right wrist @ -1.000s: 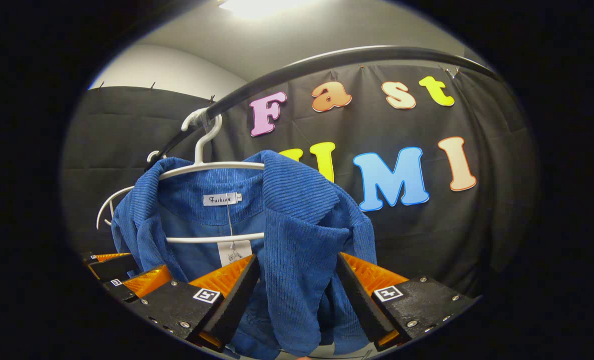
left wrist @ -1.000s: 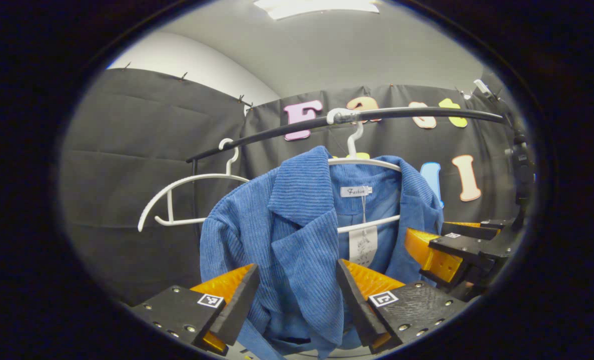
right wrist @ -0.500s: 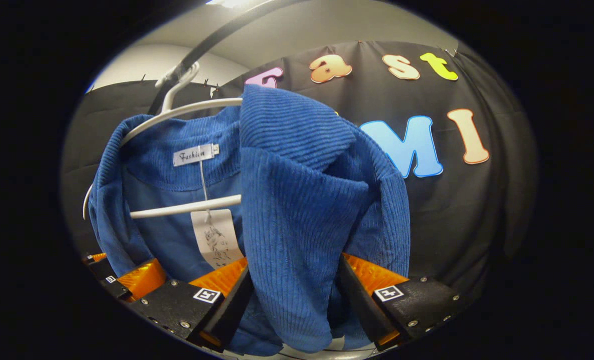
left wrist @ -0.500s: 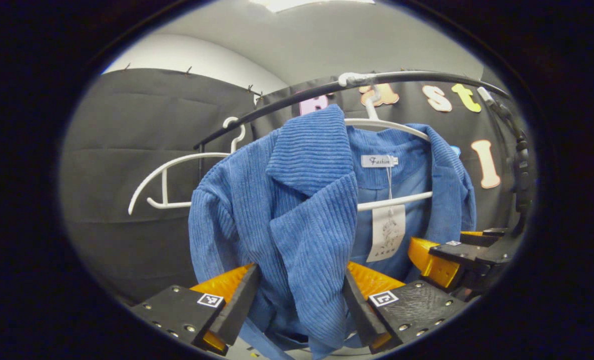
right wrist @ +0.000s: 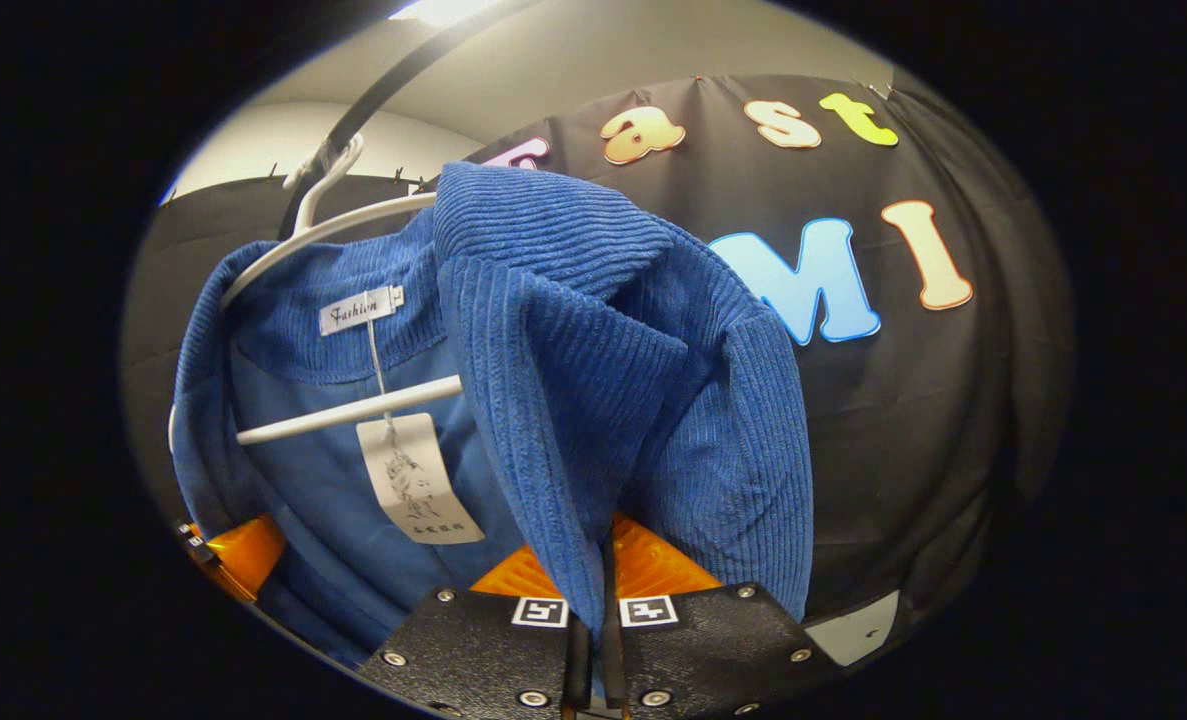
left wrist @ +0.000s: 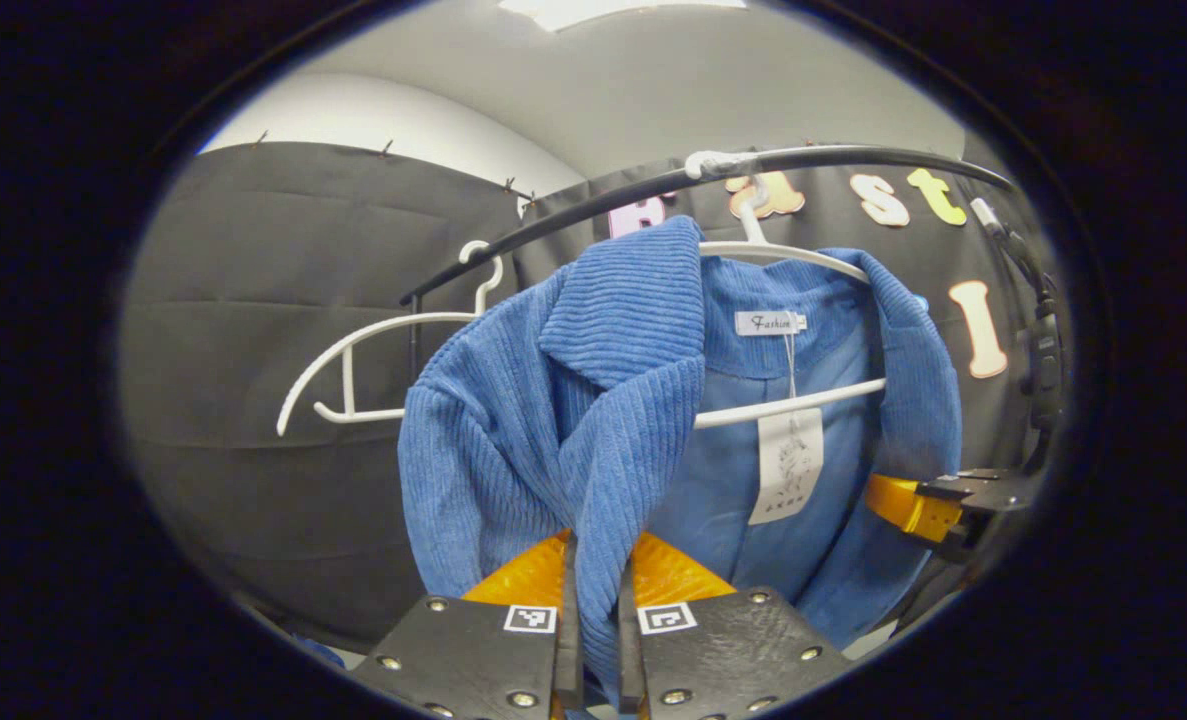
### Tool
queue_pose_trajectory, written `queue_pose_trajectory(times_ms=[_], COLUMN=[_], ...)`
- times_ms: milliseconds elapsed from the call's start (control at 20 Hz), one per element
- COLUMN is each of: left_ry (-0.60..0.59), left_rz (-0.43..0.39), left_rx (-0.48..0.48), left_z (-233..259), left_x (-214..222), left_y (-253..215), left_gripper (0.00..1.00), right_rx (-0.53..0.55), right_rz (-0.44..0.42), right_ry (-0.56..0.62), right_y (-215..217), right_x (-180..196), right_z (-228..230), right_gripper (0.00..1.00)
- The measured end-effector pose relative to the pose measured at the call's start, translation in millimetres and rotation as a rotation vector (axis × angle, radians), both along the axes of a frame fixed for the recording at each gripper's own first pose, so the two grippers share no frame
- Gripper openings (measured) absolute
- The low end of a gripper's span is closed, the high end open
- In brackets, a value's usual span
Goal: Grasp the clothes on the hanger with both hands and then place them into the laundry hamper below.
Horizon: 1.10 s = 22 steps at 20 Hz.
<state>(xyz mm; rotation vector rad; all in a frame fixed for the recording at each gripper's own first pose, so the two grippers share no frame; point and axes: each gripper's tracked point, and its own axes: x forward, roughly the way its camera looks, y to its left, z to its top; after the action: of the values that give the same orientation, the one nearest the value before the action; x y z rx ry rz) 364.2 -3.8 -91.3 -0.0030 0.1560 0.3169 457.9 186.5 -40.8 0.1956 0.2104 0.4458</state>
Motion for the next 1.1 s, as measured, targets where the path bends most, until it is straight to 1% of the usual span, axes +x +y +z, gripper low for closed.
queue_pose_trajectory(times_ms=[50,150,200,250,400,550,650,750,800,900,950,1100], left_ry=[-0.005,-0.027,-0.034,-0.042,-0.074,-0.110,-0.134,-0.157,-0.170,-0.199,-0.215,-0.241], left_rz=[-0.008,0.012,0.020,0.011,-0.001,0.010,0.014,0.017,0.016,0.018,0.022,0.043], left_rx=[-0.009,-0.020,-0.011,-0.006,0.010,0.024,0.039,0.058,0.061,0.065,0.070,0.091], left_z=[2,2,9,14,36,60,79,96,106,125,134,156], left_x=[-1,-4,-14,-20,-36,-57,-66,-71,-73,-80,-82,-88], left_y=[-3,4,5,3,7,15,20,26,31,38,45,66], left_gripper=[0.31,0.06,0.01,0.03,0.01,0.01,0.02,0.03,0.01,0.01,0.01,0.01], right_rx=[-0.008,-0.021,-0.003,0.012,0.044,0.072,0.093,0.091,0.090,0.089,0.084,0.072], right_rz=[0.005,-0.012,-0.019,-0.034,-0.068,-0.100,-0.120,-0.140,-0.150,-0.166,-0.173,-0.209], right_ry=[-0.016,-0.061,-0.089,-0.112,-0.176,-0.210,-0.232,-0.263,-0.278,-0.309,-0.323,-0.345], right_y=[-3,-14,-18,-24,-43,-62,-74,-85,-90,-99,-103,-123], right_x=[-1,-7,-14,-19,-28,-35,-40,-39,-39,-40,-37,-24], right_z=[4,15,25,35,62,86,102,118,124,137,142,154], right_gripper=[0.04,0.04,0.04,0.04,0.04,0.04,0.05,0.04,0.04,0.04,0.05,0.05])
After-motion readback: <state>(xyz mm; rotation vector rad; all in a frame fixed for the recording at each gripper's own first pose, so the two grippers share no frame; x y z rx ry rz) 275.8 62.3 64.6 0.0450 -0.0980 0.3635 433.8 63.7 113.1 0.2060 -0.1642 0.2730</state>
